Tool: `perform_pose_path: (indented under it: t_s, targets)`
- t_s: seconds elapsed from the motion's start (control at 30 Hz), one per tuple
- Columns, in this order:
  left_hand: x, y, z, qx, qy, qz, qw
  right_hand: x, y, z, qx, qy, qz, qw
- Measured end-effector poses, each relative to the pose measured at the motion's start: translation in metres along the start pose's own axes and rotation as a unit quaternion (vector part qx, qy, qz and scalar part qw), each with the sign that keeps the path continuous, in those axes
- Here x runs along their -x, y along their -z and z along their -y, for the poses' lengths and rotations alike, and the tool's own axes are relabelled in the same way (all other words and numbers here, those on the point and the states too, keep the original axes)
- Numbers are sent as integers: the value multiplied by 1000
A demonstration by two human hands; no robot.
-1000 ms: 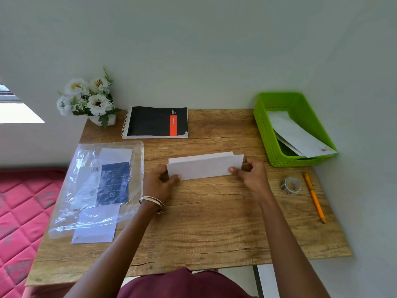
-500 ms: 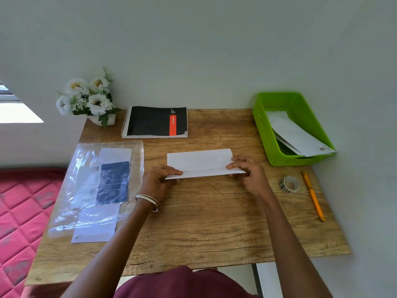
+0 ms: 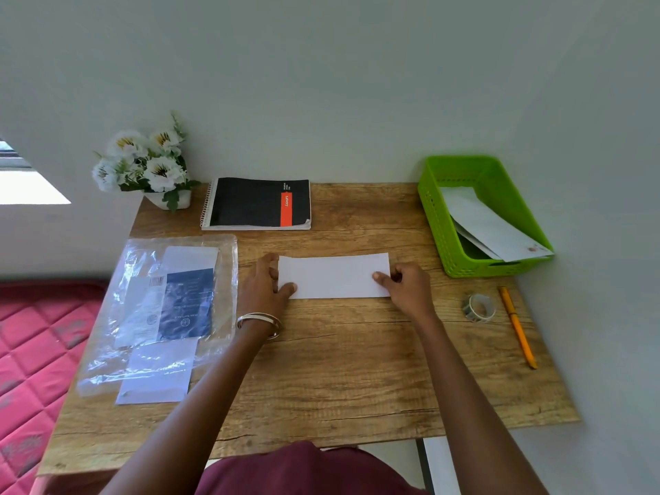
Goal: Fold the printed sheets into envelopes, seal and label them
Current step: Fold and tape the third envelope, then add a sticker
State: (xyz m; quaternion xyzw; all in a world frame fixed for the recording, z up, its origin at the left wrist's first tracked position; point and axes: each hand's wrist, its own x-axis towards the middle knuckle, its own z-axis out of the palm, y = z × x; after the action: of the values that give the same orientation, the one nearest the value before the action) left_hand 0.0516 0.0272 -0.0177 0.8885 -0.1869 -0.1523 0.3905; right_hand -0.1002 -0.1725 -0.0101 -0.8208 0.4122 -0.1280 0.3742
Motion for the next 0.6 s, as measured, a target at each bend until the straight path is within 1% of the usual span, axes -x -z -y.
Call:
perform_pose_path:
  t_s: [0.07, 0.2, 0.27, 0.3, 0.33, 0.4, 0.43, 0.5, 0.53, 0.6]
  targets:
    - [-1, -1, 2, -25, -13, 2, 1000, -3, -8, -2, 26, -14, -17, 999]
    - [-1, 1, 5, -61, -39, 22, 997, 3, -12, 6, 37, -19, -47, 998]
    - [-2, 3, 5, -94, -85, 32, 991, 6, -15, 13, 131, -15, -68, 989]
    - [-2, 3, 6, -115, -115, 38, 986, 9, -18, 17, 189, -1, -75, 979]
    - [-2, 3, 6, -145, -140, 49, 978, 11, -24, 20, 224, 22, -78, 971]
    - [-4, 3, 6, -217, -166, 75, 959, 16, -38, 31, 240, 89, -46, 966]
    - [-5, 2, 6, -248, -170, 87, 950, 19, -48, 38, 259, 140, -13, 956]
    - [-6, 1, 8, -291, -172, 102, 935, 25, -69, 51, 296, 238, 67, 923]
    - [-7, 1, 8, -305, -175, 106, 930, 27, -79, 56, 306, 268, 104, 908]
    - [-7, 1, 9, -328, -180, 111, 921, 28, -91, 61, 311, 281, 154, 895]
